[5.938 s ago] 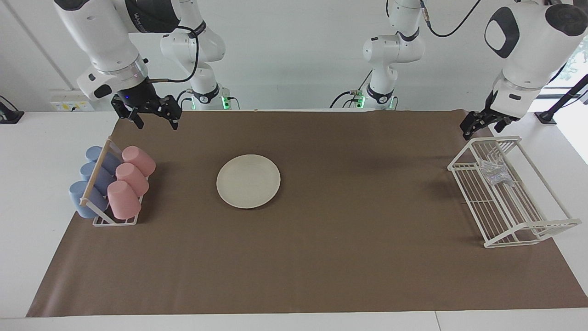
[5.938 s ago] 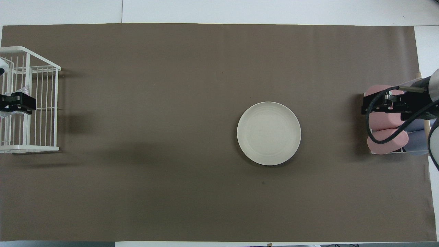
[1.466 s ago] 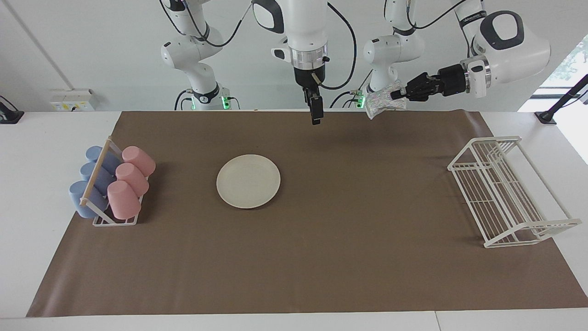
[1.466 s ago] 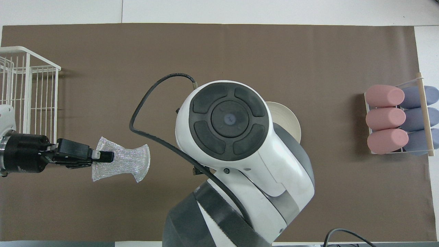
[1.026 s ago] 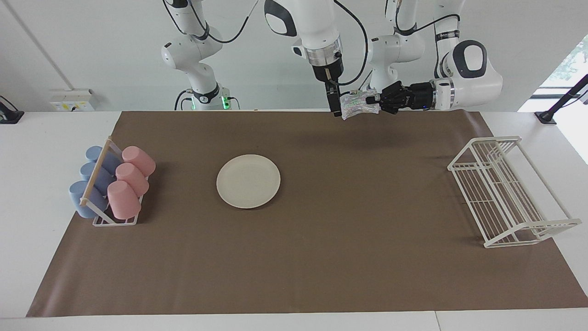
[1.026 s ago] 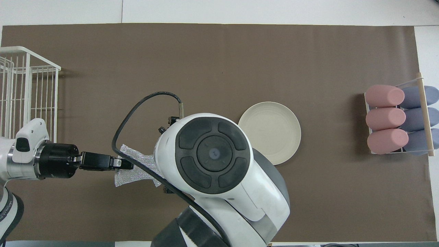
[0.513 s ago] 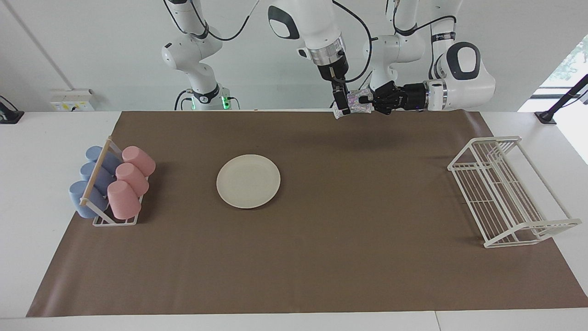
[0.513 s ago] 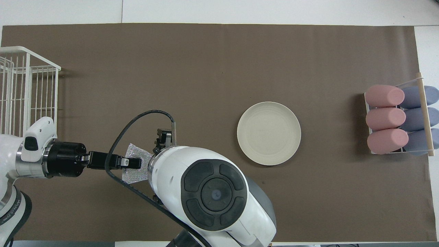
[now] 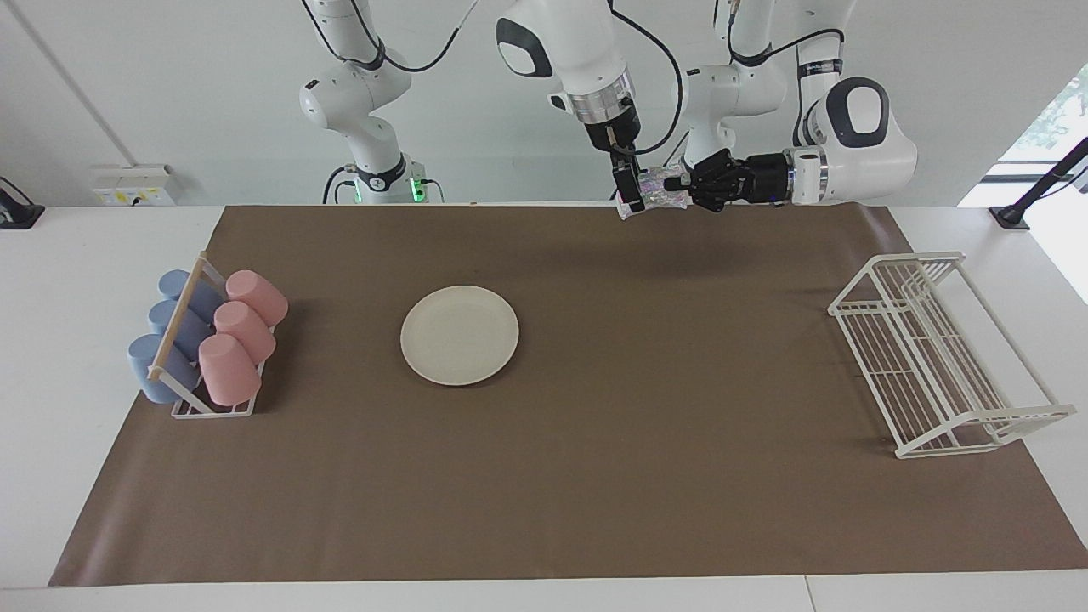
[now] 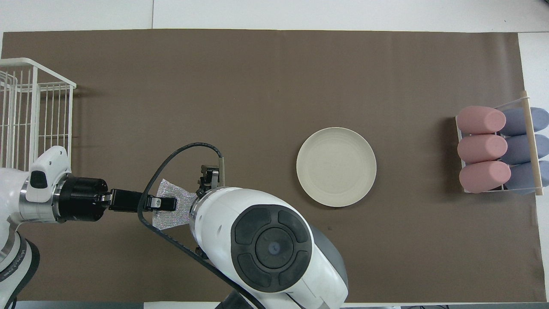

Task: Wipe plate with sponge
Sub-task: 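Lower the scrubber onto the plate with the right gripper while the left gripper withdraws, then rub the scrubber around the plate surface with the right gripper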

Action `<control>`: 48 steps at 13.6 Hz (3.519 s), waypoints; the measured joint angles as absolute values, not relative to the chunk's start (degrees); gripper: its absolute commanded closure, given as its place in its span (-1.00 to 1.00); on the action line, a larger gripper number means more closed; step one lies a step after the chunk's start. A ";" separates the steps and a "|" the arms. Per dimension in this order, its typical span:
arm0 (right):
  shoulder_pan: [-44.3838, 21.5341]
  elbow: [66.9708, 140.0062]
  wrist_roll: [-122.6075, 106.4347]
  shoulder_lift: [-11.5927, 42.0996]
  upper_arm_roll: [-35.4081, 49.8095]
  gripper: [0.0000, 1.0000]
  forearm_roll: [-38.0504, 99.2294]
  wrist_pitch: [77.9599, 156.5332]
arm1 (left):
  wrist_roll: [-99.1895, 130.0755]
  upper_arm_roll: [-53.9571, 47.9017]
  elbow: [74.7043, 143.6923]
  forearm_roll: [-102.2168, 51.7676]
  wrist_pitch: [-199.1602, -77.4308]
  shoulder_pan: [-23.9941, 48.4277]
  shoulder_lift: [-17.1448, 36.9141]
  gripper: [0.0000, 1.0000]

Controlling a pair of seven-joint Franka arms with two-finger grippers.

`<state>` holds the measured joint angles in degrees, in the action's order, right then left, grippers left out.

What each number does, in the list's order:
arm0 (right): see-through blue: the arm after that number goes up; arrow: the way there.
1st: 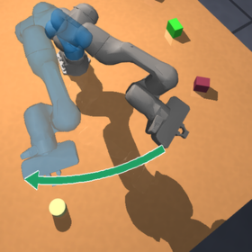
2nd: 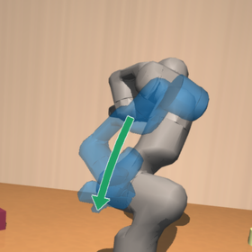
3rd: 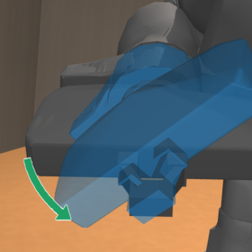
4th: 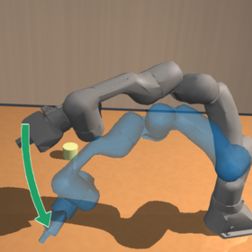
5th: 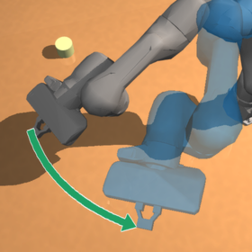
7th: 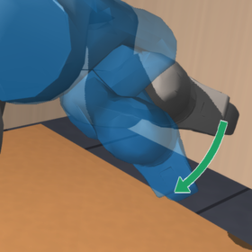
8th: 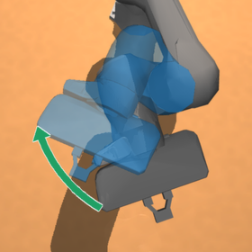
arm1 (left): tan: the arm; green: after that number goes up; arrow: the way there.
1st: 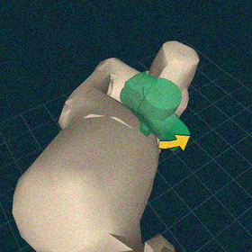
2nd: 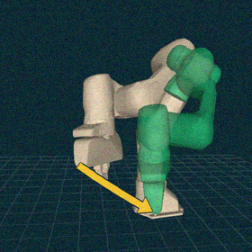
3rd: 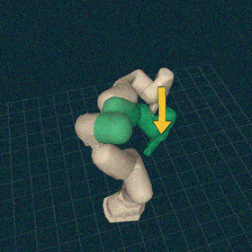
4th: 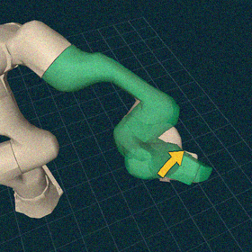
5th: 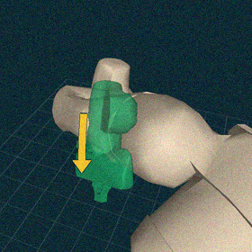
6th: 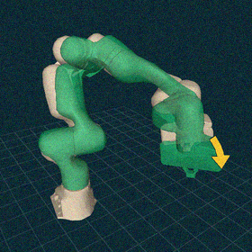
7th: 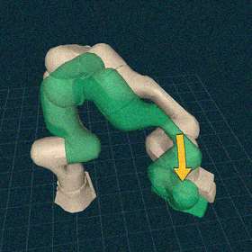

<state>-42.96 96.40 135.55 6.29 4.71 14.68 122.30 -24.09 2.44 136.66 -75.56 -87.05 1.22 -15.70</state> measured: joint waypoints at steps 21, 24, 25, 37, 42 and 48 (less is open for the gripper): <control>-40.16 105.36 115.25 3.66 4.36 1.00 14.30 127.08 | -21.04 0.44 133.08 -65.14 -88.16 1.61 -15.90 -1.00; -33.36 113.20 100.30 3.42 4.09 1.00 14.29 128.10 | -19.69 0.64 130.39 -58.00 -88.28 -1.45 -15.90 -1.00; -31.31 116.40 95.85 3.51 4.01 1.00 14.29 129.79 | -19.48 0.68 129.44 -55.10 -88.32 -2.79 -15.89 -1.00; -18.70 135.71 65.58 5.00 4.04 1.00 14.31 144.31 | -11.95 0.74 124.03 -30.86 -93.40 -6.83 -15.10 -1.00; -10.22 135.70 51.57 5.49 3.98 1.00 14.32 145.44 | -11.18 0.56 124.01 -29.50 -94.10 -6.83 -15.07 -1.00; -14.23 135.71 57.31 5.61 4.39 1.00 14.42 147.67 | -10.02 0.20 124.01 -29.23 -94.99 -6.78 -14.99 -1.00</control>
<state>-14.23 135.71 57.31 5.61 4.39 14.42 147.67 -10.02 0.20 124.01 -29.23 -94.99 -6.78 -14.99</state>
